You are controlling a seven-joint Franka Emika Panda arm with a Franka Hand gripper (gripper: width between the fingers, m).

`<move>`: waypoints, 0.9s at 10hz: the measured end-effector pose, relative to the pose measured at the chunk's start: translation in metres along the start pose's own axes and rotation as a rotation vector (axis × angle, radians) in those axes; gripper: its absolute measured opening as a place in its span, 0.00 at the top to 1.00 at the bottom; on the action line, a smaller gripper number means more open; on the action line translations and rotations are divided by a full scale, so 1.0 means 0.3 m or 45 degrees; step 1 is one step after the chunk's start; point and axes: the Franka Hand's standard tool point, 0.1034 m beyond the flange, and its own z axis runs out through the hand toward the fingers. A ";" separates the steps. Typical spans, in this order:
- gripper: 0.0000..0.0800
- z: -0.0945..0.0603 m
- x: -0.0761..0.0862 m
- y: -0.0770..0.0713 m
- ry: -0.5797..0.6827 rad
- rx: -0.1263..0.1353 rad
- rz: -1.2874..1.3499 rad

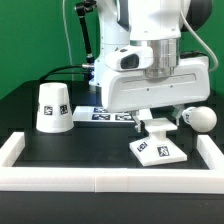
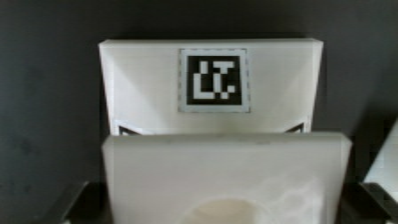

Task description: Assemble lamp

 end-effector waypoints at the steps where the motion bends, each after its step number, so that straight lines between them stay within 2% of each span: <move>1: 0.33 0.000 0.007 -0.015 0.007 0.009 0.080; 3: 0.33 -0.002 0.012 -0.022 0.016 0.032 0.278; 5: 0.33 0.001 0.023 -0.031 0.030 0.032 0.264; 6: 0.33 0.004 0.055 -0.054 0.042 0.036 0.255; 9: 0.33 0.014 0.130 -0.076 0.100 0.041 0.199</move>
Offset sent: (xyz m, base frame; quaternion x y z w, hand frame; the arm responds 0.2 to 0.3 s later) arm 0.0000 0.0000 0.0000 0.0000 0.0000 0.0000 1.0000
